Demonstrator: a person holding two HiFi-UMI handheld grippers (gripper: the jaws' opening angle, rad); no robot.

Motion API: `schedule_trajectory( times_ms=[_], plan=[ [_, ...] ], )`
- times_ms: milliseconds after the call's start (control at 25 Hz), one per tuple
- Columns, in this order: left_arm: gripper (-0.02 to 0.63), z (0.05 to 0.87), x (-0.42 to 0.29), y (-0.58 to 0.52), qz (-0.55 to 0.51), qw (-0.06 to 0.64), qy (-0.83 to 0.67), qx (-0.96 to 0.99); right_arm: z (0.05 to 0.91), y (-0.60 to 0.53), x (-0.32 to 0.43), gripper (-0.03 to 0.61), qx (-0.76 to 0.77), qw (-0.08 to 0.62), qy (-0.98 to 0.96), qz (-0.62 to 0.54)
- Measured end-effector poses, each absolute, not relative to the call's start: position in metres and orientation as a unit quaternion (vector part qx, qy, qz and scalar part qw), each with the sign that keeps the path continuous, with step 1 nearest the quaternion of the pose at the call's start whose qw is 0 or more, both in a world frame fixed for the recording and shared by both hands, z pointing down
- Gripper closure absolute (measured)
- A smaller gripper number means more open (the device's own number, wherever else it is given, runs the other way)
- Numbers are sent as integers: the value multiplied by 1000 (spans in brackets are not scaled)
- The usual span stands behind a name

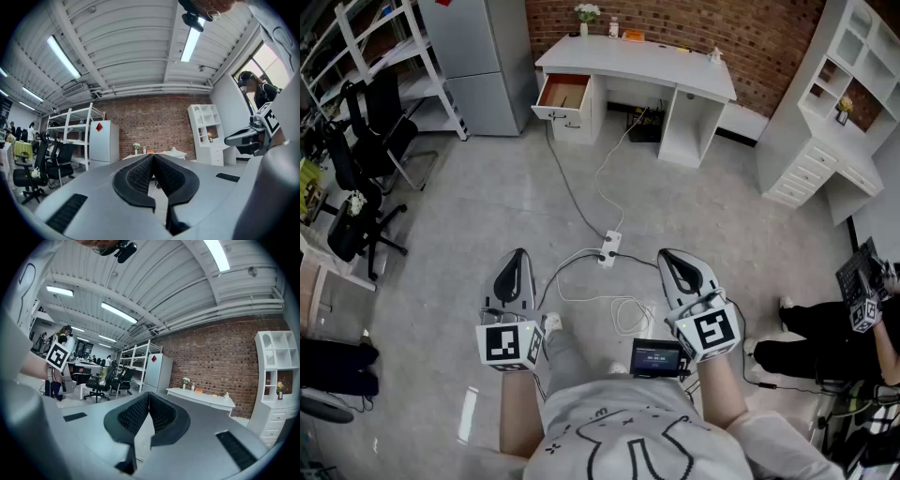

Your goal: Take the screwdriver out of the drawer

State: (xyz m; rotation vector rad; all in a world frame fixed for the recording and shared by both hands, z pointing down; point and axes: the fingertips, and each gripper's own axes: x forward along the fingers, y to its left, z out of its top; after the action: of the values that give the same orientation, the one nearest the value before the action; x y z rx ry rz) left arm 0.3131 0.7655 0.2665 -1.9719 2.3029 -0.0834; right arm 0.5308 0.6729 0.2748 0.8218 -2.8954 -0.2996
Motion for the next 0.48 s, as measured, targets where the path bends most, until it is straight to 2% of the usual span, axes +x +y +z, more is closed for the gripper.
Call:
schedule_trajectory(
  times_ms=[240,480],
  plan=[
    [606,271,293,743,-26,50,755,-653,279,650,514,558,279,65,-954,-90],
    [606,273,242,705,-27,50,750,-659,282,617,464,558,280,71,-953,-94]
  ],
)
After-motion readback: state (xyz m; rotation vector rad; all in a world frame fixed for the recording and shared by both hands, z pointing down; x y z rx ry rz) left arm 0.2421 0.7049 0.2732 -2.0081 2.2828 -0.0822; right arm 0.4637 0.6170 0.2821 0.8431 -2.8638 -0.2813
